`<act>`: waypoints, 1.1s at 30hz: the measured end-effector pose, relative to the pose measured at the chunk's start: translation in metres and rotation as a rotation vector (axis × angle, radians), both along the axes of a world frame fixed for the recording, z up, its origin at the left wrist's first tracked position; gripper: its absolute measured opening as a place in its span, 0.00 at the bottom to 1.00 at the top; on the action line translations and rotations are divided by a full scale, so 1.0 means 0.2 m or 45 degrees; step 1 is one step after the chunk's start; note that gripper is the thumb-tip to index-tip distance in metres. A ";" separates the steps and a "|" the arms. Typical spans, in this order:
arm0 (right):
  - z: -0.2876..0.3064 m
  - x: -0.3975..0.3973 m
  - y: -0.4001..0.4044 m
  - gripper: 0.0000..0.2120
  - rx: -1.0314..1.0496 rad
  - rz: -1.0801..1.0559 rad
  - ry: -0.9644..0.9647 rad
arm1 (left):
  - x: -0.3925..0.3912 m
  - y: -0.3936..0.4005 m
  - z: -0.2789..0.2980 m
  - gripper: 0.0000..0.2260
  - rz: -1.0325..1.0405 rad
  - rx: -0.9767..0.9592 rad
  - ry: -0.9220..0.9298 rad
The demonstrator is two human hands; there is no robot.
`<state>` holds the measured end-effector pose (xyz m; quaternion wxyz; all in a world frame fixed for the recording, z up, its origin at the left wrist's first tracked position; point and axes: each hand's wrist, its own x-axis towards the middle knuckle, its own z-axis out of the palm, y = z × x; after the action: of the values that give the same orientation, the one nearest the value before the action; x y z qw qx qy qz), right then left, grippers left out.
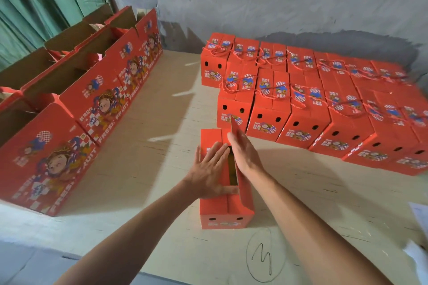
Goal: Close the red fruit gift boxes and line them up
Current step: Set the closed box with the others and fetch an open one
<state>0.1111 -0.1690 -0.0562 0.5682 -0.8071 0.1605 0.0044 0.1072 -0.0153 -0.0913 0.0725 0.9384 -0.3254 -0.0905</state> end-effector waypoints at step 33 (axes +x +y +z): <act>-0.05 0.01 0.09 0.34 -0.917 0.124 0.289 | -0.11 0.01 -0.06 0.28 0.672 -0.890 0.210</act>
<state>0.1135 -0.1517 -0.0661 0.2258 -0.9562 0.1750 0.0641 0.0855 -0.0132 -0.1030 0.4319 0.8981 -0.0788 -0.0280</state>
